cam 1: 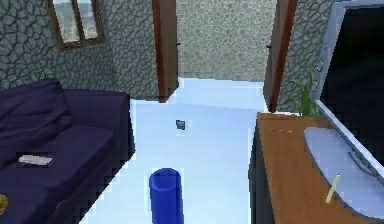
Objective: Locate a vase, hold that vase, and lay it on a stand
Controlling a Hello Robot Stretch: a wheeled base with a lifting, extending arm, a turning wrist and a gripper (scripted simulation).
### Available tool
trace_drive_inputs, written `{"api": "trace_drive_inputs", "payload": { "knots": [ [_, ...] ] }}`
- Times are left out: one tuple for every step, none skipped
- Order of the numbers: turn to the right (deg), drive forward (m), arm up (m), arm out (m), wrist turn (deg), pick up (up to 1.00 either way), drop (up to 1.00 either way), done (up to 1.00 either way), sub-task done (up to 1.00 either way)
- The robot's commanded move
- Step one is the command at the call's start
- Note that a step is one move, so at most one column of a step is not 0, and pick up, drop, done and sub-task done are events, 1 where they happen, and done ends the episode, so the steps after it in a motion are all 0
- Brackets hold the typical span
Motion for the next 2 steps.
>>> {"api": "trace_drive_inputs", "payload": {
  "knots": [
    [6.0, 0.0, 0.0, 0.0, 0.0, 0.0, 0.0, 0.0, 0.0],
    [0.0, 0.05, 0.0, 0.0, 0.0, 0.0, 0.0, 0.0, 0.0]
  ]
}}
